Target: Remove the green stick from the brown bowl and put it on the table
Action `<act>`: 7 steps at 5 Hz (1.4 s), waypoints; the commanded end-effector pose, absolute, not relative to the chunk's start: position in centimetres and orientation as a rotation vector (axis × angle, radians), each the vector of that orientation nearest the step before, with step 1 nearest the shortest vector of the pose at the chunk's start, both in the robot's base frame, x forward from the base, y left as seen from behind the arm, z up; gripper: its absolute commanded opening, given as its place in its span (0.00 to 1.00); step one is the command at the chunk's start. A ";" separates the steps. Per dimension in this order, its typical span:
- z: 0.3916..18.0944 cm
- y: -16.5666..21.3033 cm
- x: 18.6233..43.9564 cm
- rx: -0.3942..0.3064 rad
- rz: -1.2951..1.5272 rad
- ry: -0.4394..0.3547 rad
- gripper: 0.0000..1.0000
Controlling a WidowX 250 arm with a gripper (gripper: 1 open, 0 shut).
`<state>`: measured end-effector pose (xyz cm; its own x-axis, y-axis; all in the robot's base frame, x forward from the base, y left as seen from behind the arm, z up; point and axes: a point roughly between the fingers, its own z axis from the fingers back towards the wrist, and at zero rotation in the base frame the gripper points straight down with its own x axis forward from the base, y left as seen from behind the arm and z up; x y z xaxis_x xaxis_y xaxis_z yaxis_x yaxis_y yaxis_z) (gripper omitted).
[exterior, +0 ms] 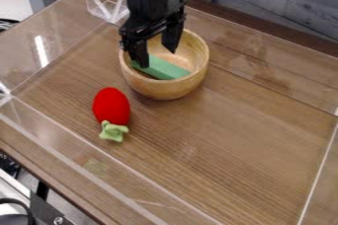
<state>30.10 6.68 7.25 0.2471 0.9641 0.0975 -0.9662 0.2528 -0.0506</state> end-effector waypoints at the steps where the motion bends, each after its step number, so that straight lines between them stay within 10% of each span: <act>1: 8.0 7.6 31.6 0.005 1.315 -0.185 1.00; 6: 5.2 8.7 32.2 0.031 1.363 -0.180 1.00; 7: 4.9 8.8 32.1 0.036 1.403 -0.174 0.00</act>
<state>31.07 8.53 3.44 0.1651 0.9791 0.1186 -0.9851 0.1695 -0.0285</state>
